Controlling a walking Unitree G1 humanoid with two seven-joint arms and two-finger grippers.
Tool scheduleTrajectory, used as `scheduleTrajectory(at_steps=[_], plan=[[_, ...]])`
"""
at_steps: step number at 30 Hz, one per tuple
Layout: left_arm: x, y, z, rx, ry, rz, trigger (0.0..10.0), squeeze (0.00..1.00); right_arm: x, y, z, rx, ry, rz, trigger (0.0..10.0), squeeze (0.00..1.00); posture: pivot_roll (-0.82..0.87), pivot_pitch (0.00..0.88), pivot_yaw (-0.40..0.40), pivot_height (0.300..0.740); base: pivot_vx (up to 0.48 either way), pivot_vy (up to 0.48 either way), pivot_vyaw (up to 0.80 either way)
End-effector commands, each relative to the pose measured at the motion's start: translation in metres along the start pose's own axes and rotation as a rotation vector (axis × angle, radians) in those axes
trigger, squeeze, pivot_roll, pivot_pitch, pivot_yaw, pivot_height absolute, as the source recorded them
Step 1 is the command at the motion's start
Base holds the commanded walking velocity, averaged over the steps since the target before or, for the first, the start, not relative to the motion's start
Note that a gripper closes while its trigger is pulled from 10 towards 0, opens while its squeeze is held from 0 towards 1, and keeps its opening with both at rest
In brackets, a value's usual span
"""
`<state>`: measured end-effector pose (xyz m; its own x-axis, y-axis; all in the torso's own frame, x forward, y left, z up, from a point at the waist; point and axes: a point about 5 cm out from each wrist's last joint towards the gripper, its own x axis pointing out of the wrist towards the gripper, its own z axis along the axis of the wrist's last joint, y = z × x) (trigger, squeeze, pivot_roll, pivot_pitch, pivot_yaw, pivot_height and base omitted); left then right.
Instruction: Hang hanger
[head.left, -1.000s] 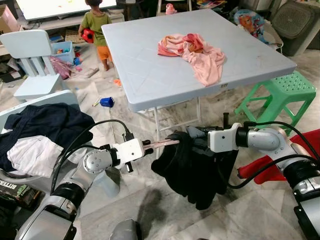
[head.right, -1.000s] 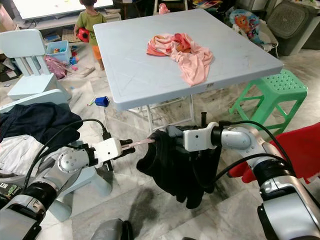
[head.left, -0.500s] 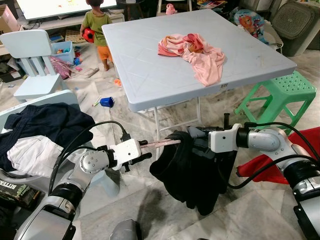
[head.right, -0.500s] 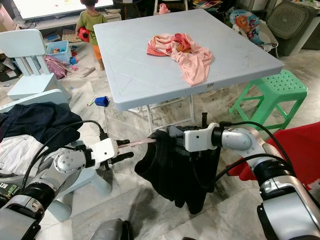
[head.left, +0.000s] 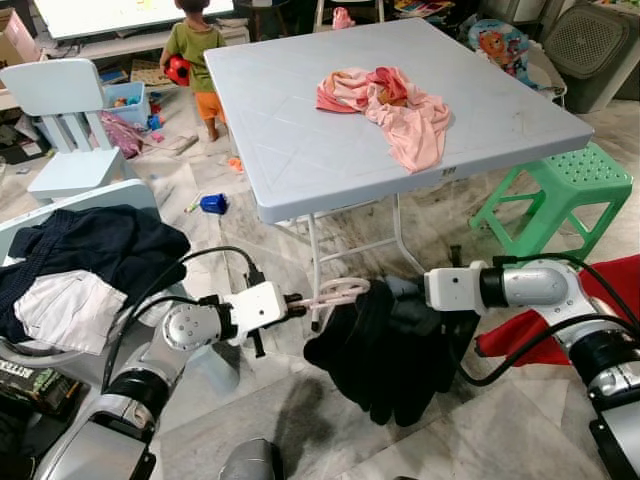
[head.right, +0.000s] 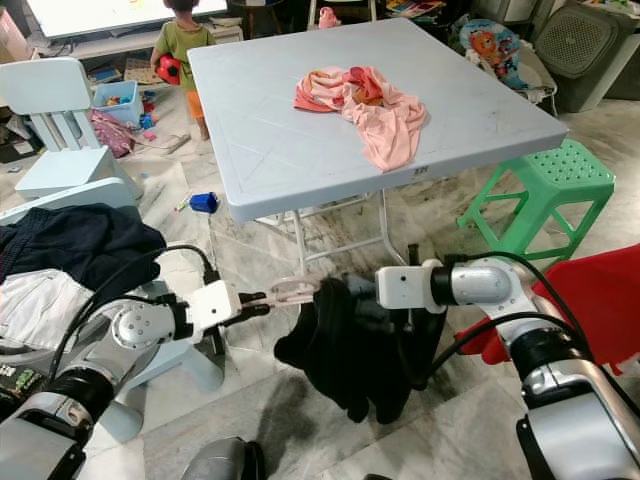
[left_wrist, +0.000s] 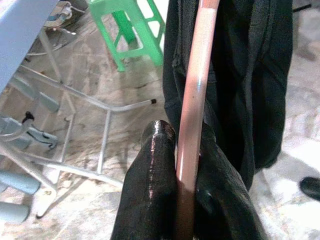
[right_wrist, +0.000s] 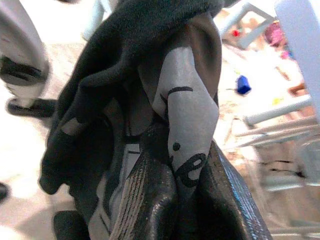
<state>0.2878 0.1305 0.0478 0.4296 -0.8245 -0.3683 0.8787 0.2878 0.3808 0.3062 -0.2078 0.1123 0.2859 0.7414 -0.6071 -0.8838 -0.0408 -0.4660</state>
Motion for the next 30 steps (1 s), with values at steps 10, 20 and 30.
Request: scheduleTrajectory(at_steps=[10, 20, 30], plan=[[0.001, -0.005, 0.0, -0.193, -0.091, 0.018, 0.0, 0.0, -0.018, -0.01, 0.01, 0.232, -0.144, 0.091, 10.0, 1.0, -0.05, 0.0, 0.015, 0.74, 0.0, 0.0, 0.0], [0.005, -0.009, 0.001, -0.293, -0.143, 0.039, 0.0, 0.0, -0.039, -0.043, 0.014, 0.364, -0.229, -0.056, 10.0, 1.0, -0.05, 0.0, 0.016, 0.74, 0.0, 0.0, 0.0], [0.006, -0.013, 0.002, -0.291, -0.145, 0.034, 0.0, 0.0, -0.048, -0.071, 0.019, 0.335, -0.188, -0.219, 10.0, 1.0, -0.04, 0.0, 0.012, 0.74, 0.0, 0.0, 0.0]])
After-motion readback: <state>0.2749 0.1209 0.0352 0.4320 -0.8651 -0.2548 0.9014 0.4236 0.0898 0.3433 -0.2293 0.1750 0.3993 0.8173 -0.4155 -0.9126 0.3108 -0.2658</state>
